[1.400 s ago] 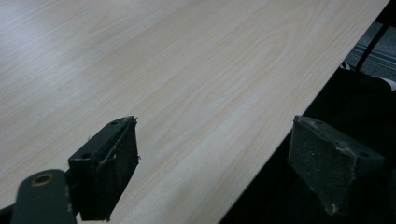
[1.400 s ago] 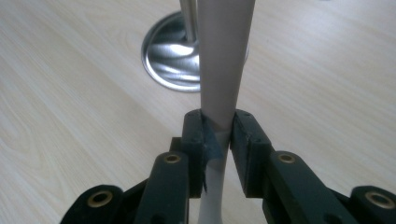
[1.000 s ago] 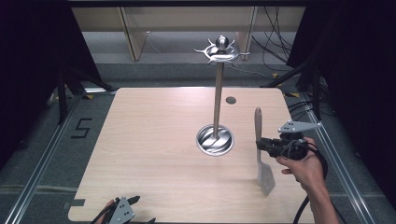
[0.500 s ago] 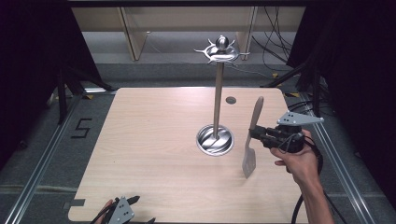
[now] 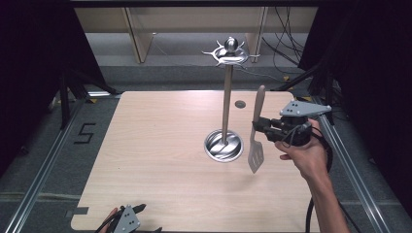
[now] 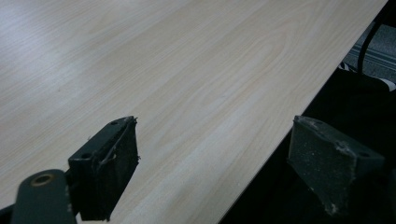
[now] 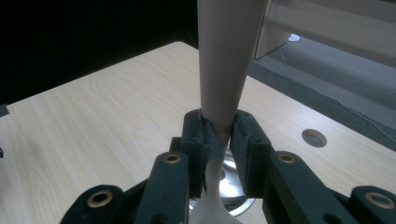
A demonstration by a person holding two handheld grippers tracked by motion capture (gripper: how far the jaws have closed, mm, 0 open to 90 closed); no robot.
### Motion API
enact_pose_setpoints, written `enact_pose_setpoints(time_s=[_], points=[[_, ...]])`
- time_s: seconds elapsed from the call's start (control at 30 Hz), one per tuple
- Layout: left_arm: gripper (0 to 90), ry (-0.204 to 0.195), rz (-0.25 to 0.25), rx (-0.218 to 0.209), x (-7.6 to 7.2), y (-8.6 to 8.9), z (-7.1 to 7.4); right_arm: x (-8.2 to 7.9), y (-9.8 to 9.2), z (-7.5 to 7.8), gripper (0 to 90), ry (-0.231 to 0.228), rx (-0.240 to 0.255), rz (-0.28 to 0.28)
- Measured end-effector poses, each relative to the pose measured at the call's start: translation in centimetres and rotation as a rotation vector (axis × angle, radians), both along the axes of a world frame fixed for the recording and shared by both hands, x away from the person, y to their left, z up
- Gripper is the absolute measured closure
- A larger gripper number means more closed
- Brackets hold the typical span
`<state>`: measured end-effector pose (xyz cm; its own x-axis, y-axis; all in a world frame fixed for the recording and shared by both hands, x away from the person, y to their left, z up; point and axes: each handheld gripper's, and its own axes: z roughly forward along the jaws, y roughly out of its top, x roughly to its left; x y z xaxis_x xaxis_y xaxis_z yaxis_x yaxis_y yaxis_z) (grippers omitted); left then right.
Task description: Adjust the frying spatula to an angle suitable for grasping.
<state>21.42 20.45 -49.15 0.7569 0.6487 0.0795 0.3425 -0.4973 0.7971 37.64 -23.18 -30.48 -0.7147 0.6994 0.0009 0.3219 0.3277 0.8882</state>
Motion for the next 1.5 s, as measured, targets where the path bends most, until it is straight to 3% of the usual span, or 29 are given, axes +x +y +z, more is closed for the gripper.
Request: enact_pose_setpoints(time_s=[0.03,0.07,0.1,0.13,0.2,0.27,0.33,0.4,0.47,0.5,0.53,0.57,0.63,0.67,0.77,0.83,0.87,1.0,1.1,1.17,1.2,1.23,1.33,1.37,1.4,1.43,1.5], points=[[15.1,-0.001,0.000,0.004,0.0,0.0,0.0,0.4,0.3,0.6,76.3,-0.025,-0.019,0.014],[15.1,-0.002,-0.001,0.004,0.0,0.0,0.0,0.4,0.5,0.7,76.3,-0.013,-0.011,0.001],[15.1,0.007,0.034,-0.016,-0.2,-0.2,-0.2,0.6,0.6,1.0,76.3,-0.025,-0.024,0.011],[15.1,0.006,0.034,-0.013,-0.2,-0.2,-0.2,0.7,0.9,1.1,76.3,-0.041,-0.024,0.005],[15.1,0.009,0.035,-0.022,-0.2,-0.2,-0.2,0.7,1.1,1.5,76.3,-0.021,-0.034,0.015],[15.1,-0.007,0.017,-0.010,-0.1,-0.1,-0.1,0.9,1.4,1.9,76.3,-0.032,-0.048,0.016],[15.1,0.007,0.030,-0.009,-0.1,-0.1,-0.2,1.0,1.7,2.2,76.3,-0.025,-0.051,0.017],[15.1,-0.008,-0.001,0.013,0.0,0.1,0.0,1.2,2.0,2.4,76.3,-0.027,-0.040,0.002],[15.1,-0.014,0.005,-0.005,0.0,0.0,0.0,1.5,2.1,2.7,76.3,-0.029,-0.046,0.009],[15.1,0.022,0.020,-0.025,-0.2,-0.1,-0.1,1.6,2.2,2.7,76.3,-0.036,-0.040,0.002],[15.1,0.022,0.020,-0.025,-0.2,-0.1,-0.1,1.6,2.2,2.7,76.3,-0.036,-0.040,0.002],[15.1,-0.001,0.008,-0.009,-0.1,-0.1,0.0,1.8,2.2,3.0,76.3,-0.035,-0.051,0.001],[15.1,-0.010,0.031,-0.005,-0.1,-0.2,-0.3,1.8,2.2,3.1,76.3,-0.029,-0.048,-0.005],[15.1,0.007,0.030,-0.011,-0.2,-0.2,-0.2,1.9,2.3,3.3,76.3,-0.029,-0.050,-0.005],[15.1,-0.012,0.007,0.020,-0.1,0.0,0.0,2.0,2.4,3.7,76.3,-0.030,-0.062,-0.002],[15.1,0.004,0.023,0.006,-0.1,-0.1,-0.2,2.2,2.6,3.7,76.3,-0.043,-0.055,-0.008],[15.1,-0.011,0.007,0.019,0.0,0.0,-0.1,2.3,2.7,3.9,76.3,-0.023,-0.074,-0.004],[15.1,-0.003,0.010,0.001,-0.1,-0.1,-0.1,2.6,3.2,3.7,76.3,-0.026,-0.070,-0.014],[15.1,0.027,0.015,-0.009,-0.2,0.0,0.0,2.9,3.7,3.6,76.2,-0.017,-0.067,-0.022],[15.1,0.007,0.013,0.000,-0.1,0.1,0.0,3.1,3.7,3.7,76.2,-0.016,-0.083,-0.018],[15.1,0.012,0.021,-0.020,-0.2,-0.1,-0.1,3.0,3.8,3.8,76.2,0.008,-0.078,-0.023],[15.1,-0.003,0.003,0.016,-0.1,0.0,0.0,3.3,3.9,3.9,76.2,-0.014,-0.088,-0.017],[15.1,-0.005,0.000,0.021,-0.1,0.0,0.0,3.3,4.1,3.9,76.2,-0.012,-0.076,-0.030],[15.1,0.004,0.008,-0.013,-0.2,-0.2,-0.2,3.4,4.1,4.1,76.2,-0.001,-0.098,-0.026],[15.1,0.004,0.008,-0.013,-0.2,-0.2,-0.2,3.5,4.1,4.1,76.2,-0.004,-0.102,-0.025],[15.1,-0.001,-0.002,0.018,-0.1,0.0,0.0,3.5,4.1,4.1,76.2,-0.004,-0.102,-0.025],[15.1,-0.004,-0.002,0.022,-0.1,0.0,0.0,3.7,4.3,4.2,76.2,-0.005,-0.106,-0.033]])
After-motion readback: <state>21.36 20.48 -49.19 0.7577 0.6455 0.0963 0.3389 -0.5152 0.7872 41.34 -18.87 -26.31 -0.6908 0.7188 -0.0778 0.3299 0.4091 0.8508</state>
